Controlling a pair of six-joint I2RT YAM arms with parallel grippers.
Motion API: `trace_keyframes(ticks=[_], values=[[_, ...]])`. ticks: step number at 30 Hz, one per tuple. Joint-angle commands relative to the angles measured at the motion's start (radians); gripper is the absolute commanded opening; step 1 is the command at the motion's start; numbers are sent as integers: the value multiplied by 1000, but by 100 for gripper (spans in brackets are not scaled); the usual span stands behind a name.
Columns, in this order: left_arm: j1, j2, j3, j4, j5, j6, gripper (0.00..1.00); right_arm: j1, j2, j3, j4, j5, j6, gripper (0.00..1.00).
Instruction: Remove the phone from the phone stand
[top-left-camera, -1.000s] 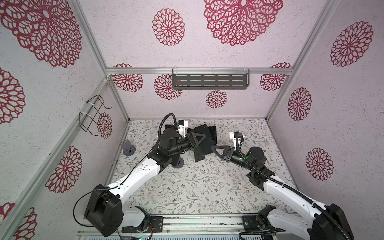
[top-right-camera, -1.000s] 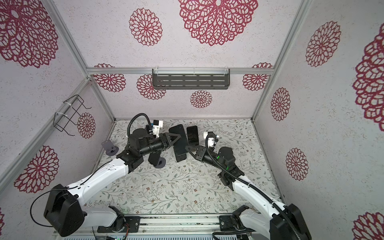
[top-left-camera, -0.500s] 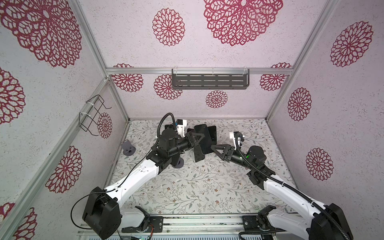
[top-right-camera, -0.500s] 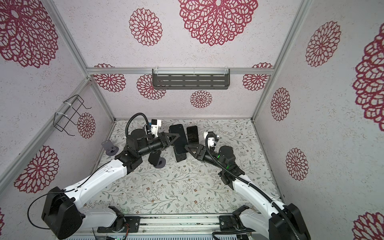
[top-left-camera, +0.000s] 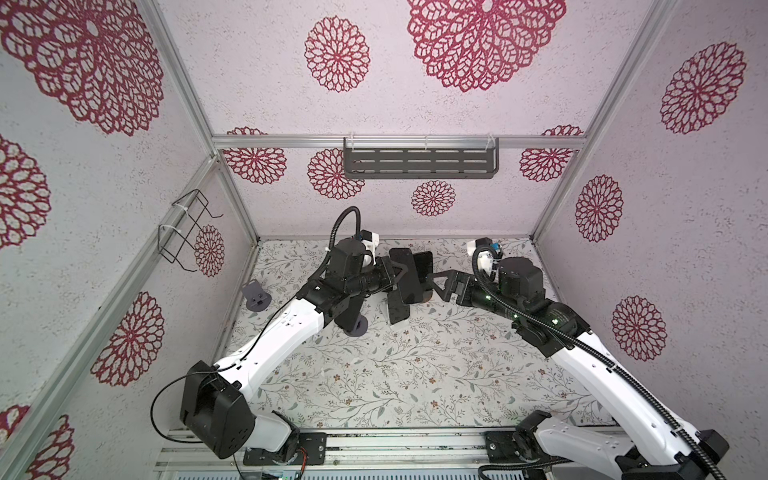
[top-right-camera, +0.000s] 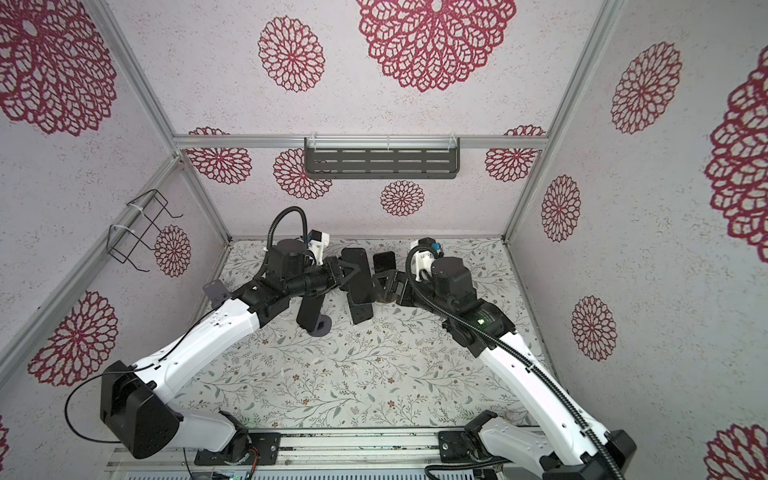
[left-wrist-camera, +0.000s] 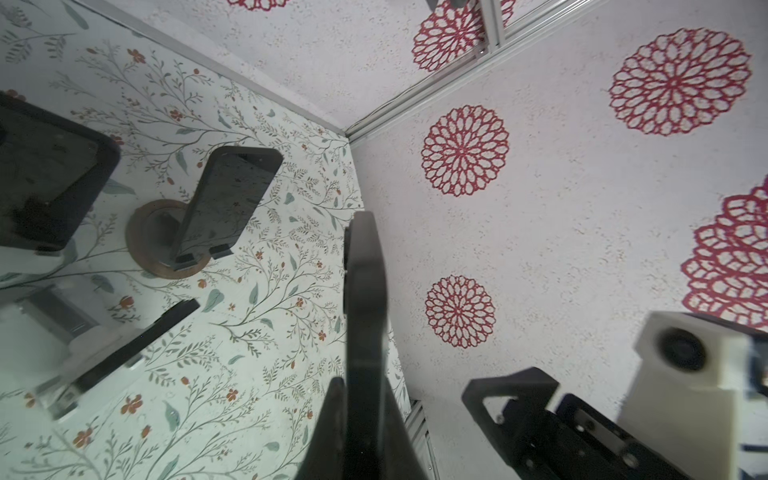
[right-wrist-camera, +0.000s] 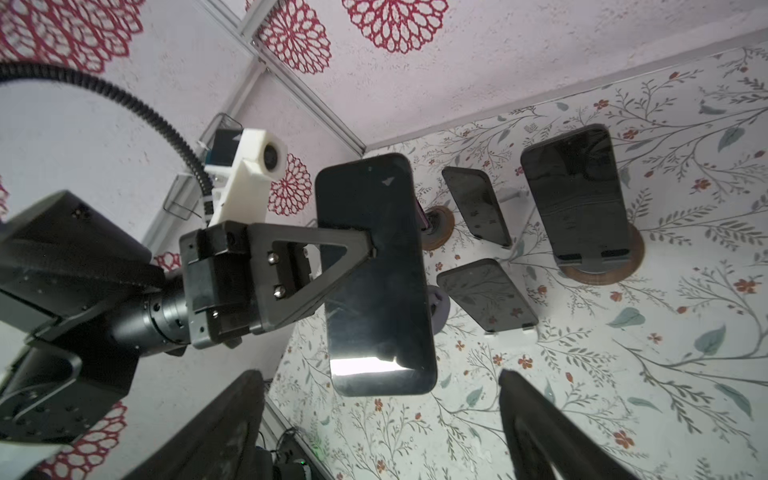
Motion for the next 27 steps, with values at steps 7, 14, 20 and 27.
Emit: trace_keyframes(ticks=[7, 14, 20, 27], values=[[-26, 44, 75, -48, 24, 56, 0, 125, 135, 85, -155, 123, -122, 92], [-44, 66, 81, -17, 25, 35, 0, 127, 186, 64, -95, 121, -108, 87], [-50, 65, 68, 8, 41, 30, 0, 109, 195, 34, -5, 104, -57, 78], [-53, 63, 59, 32, 58, 22, 0, 99, 236, 33, 28, 95, -31, 72]])
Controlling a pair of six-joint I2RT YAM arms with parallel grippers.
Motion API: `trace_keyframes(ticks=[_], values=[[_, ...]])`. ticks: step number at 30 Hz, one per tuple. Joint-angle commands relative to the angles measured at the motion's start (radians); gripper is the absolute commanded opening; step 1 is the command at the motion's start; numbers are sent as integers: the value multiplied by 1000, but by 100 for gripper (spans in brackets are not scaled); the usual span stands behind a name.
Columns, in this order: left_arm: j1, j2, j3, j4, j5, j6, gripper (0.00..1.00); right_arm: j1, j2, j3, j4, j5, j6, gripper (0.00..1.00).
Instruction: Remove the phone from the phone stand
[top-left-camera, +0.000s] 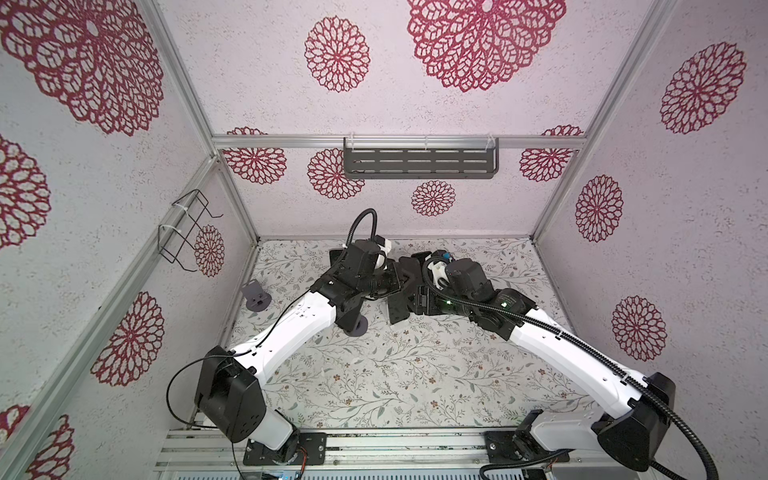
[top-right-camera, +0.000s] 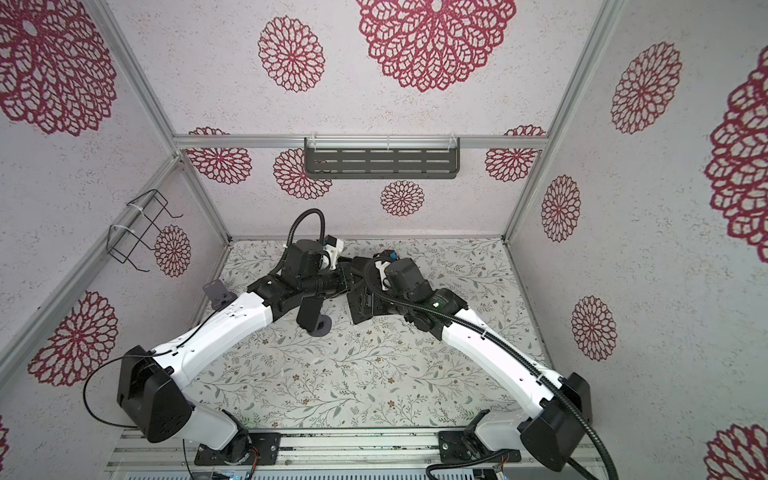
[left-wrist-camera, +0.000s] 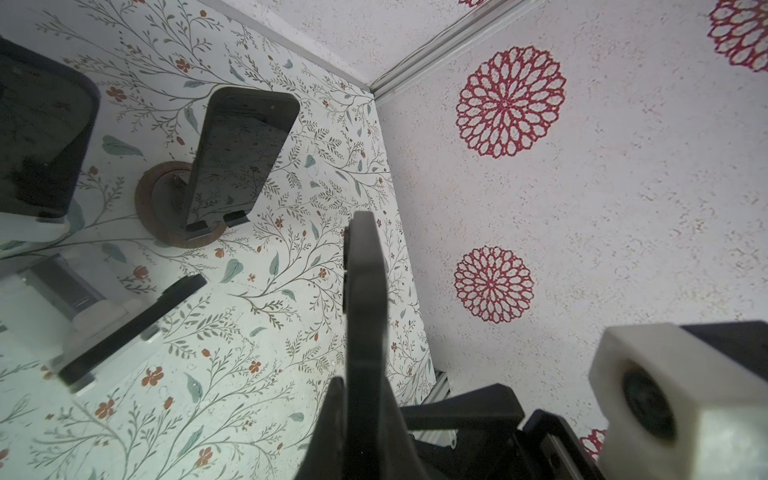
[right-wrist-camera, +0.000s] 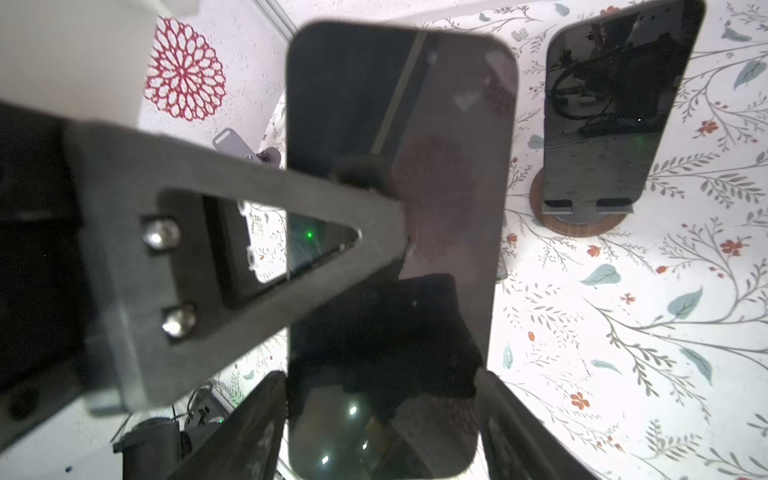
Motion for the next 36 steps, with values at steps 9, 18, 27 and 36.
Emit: trace_keyframes(ticks=[9, 18, 27, 36], values=[[-14, -23, -3, 113, 54, -10, 0, -29, 36, 6, 38, -17, 72, 88], [-13, -20, -13, 120, 55, 14, 0, -38, 39, 1, 46, -28, 80, 72], [-9, -32, -31, 166, 82, 32, 25, -48, 36, 20, -30, 12, 29, 53], [-7, -15, -45, 194, 118, 34, 57, -62, -55, 9, -193, 98, -56, 29]])
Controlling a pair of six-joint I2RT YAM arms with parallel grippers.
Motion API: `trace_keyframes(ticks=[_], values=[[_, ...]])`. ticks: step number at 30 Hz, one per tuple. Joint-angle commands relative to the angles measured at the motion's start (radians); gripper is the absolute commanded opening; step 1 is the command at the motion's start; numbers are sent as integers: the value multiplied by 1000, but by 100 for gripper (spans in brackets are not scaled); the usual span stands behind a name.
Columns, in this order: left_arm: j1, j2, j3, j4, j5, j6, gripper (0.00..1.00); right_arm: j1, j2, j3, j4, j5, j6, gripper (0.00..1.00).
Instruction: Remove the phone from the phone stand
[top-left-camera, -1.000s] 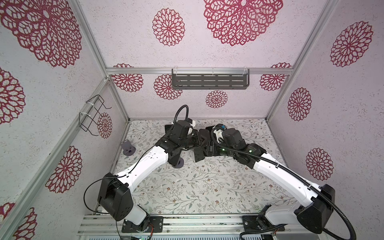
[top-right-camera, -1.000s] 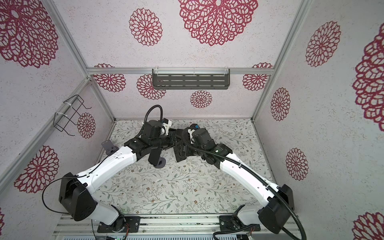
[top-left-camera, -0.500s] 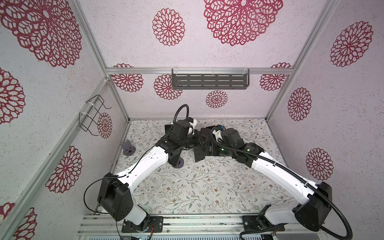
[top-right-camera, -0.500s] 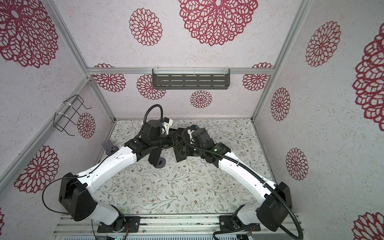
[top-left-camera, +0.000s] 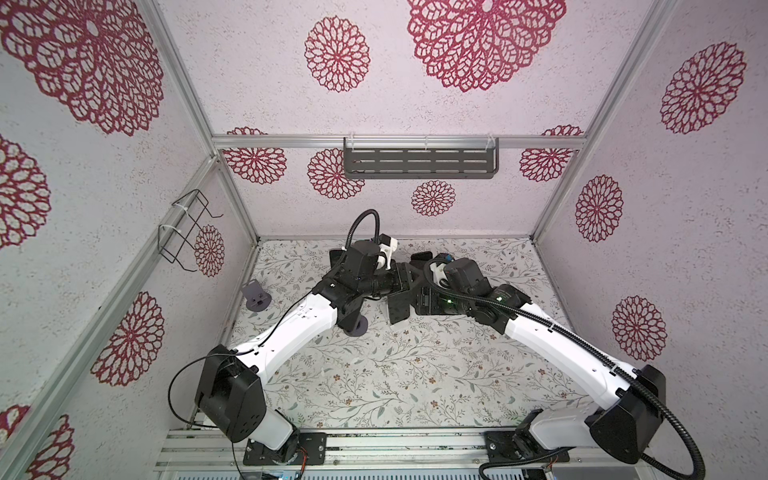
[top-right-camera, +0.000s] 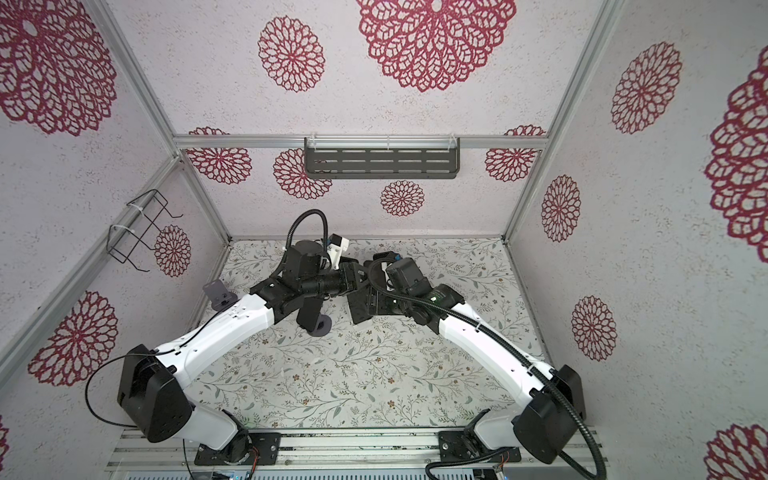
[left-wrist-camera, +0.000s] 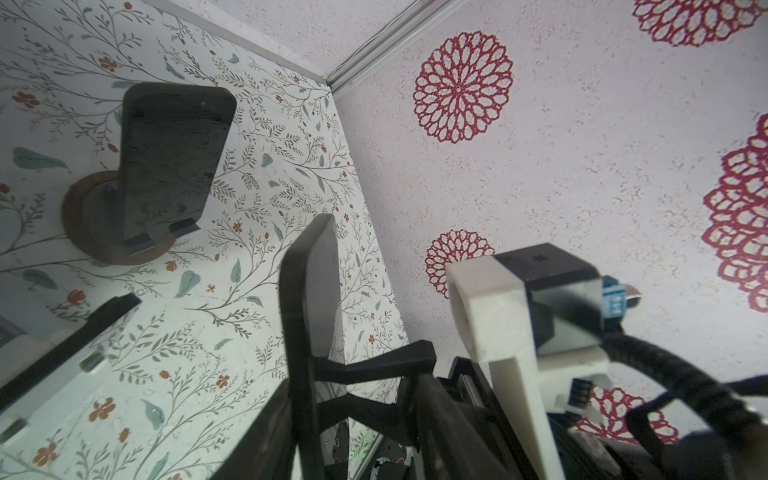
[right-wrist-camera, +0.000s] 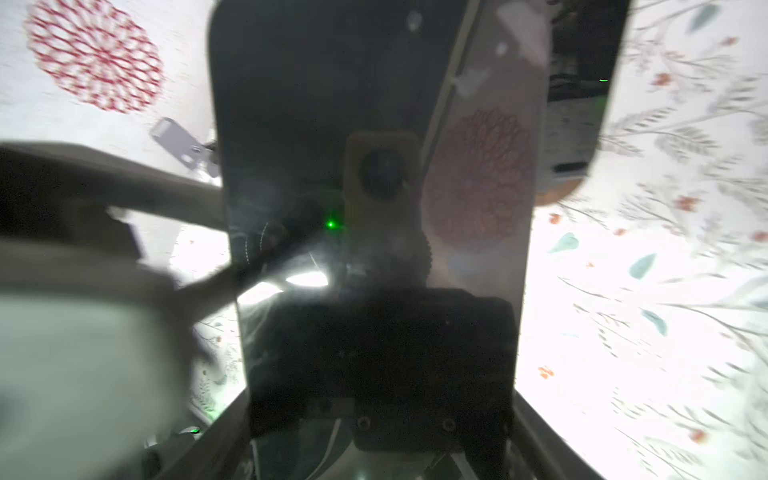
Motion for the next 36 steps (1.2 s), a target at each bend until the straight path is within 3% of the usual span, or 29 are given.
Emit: trace_keyframes(ticks=[1, 6, 14, 18, 28, 36], values=[[-4, -17, -14, 57, 21, 8, 60, -17, -86, 9, -95, 72, -38, 28], [-3, -28, -10, 43, 13, 24, 72, -33, -140, -40, -241, 111, -29, 22], [24, -60, -6, 26, 29, 61, 74, -57, -239, -263, -337, 188, 16, 15], [54, -78, 4, -3, 35, 103, 74, -77, -259, -381, -294, 194, 29, 15], [149, -107, 14, -84, 65, 203, 74, -199, -285, -607, -160, 149, -96, 10], [205, -100, 8, -85, 101, 215, 74, -361, -210, -587, -137, 55, -210, 10]])
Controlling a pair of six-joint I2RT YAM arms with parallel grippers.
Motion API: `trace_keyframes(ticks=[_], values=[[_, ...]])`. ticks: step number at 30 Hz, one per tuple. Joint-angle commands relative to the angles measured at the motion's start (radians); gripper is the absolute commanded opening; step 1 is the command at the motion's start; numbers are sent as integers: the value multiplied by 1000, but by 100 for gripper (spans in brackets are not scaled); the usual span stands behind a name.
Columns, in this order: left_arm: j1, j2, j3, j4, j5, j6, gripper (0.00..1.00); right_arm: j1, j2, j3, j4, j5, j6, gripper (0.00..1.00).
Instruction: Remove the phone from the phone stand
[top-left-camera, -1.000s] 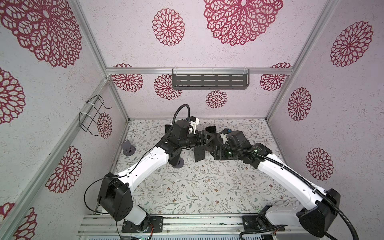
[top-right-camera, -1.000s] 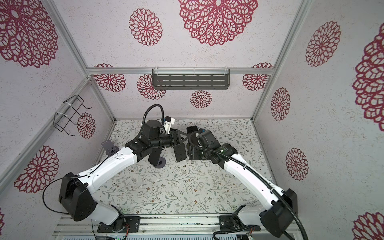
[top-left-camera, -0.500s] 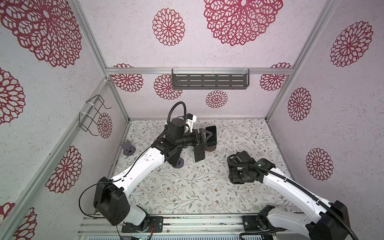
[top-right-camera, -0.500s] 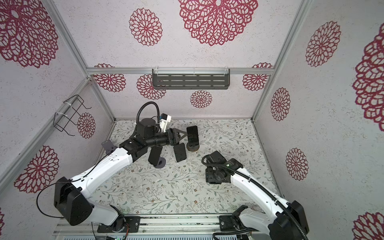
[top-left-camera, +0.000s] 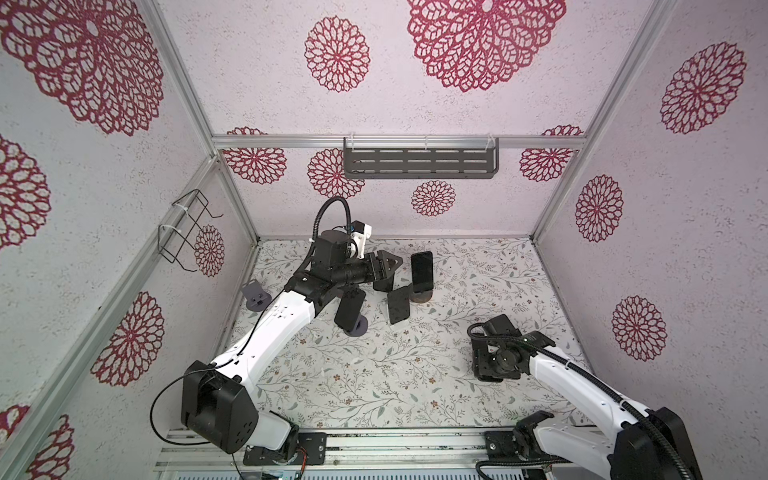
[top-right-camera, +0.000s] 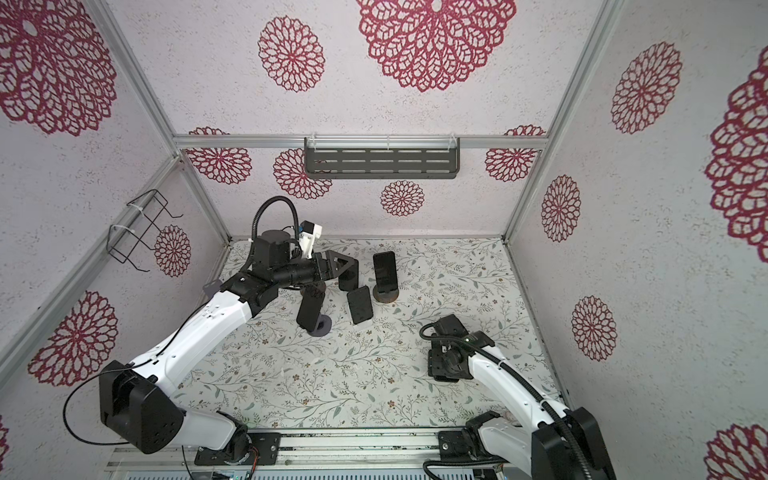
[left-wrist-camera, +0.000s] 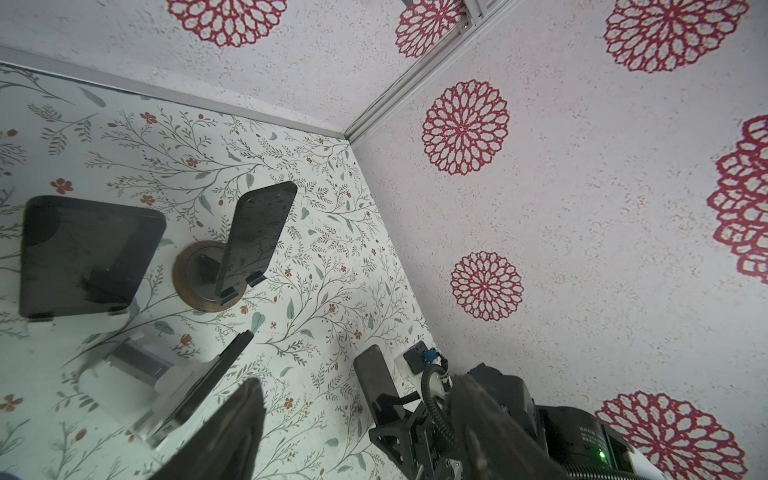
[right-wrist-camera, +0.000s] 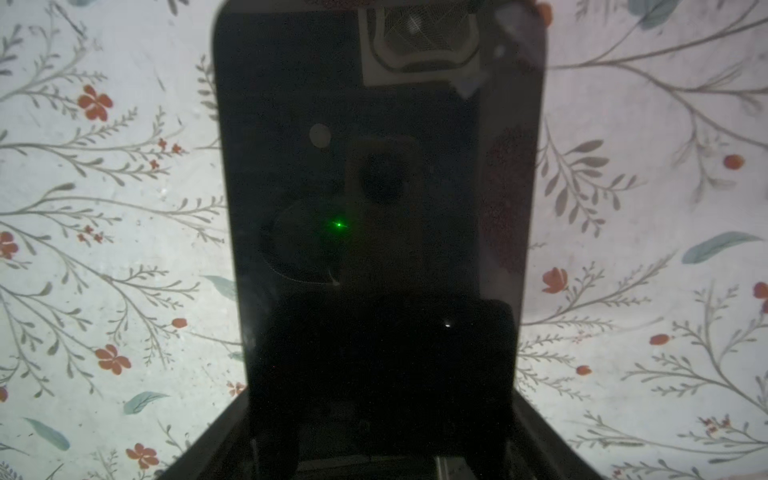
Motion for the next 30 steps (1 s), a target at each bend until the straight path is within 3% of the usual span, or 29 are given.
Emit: trace_keyframes(ticks=[1, 13, 15, 19, 26, 30], values=[[19, -20, 9, -9, 36, 30, 74, -64, 42, 36, 47, -53, -79, 10], [49, -27, 3, -18, 38, 27, 74, -128, 272, 84, 85, 7, -88, 15], [51, -35, -1, -20, 32, 30, 74, -133, 297, 79, 77, 14, -83, 21], [57, -37, -8, -22, 33, 28, 74, -132, 322, 79, 77, 12, -83, 46], [60, -38, -14, -18, 28, 25, 74, -132, 350, 84, 78, 5, -88, 65], [62, -43, -12, -23, 26, 29, 74, -132, 353, 86, 78, 5, -88, 69]])
